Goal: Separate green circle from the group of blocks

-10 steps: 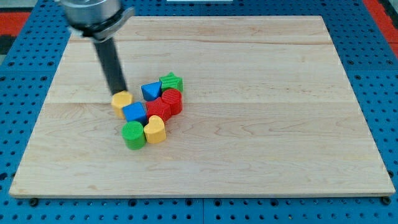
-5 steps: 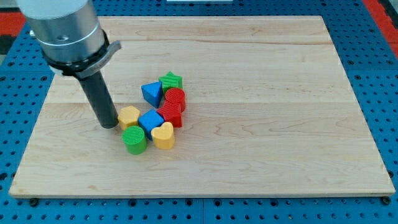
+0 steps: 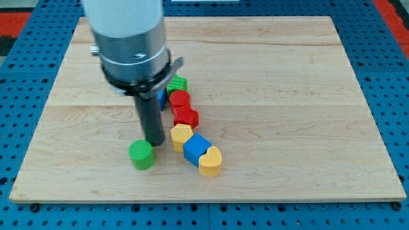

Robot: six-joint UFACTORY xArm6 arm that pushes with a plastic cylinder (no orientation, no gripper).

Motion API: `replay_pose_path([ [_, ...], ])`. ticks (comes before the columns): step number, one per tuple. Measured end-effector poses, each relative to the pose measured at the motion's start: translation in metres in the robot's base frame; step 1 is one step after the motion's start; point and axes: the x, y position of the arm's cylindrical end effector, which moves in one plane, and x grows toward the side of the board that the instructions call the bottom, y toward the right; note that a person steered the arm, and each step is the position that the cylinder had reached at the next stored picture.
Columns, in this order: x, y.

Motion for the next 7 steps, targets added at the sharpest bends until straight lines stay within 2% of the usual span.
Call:
replay_pose_path([
  [2,0.007,-0.019],
  [3,0.011,-0.077],
  [4,0.024,-0.101],
  [6,0.094,-0.086],
  [7,0.094,-0.051],
])
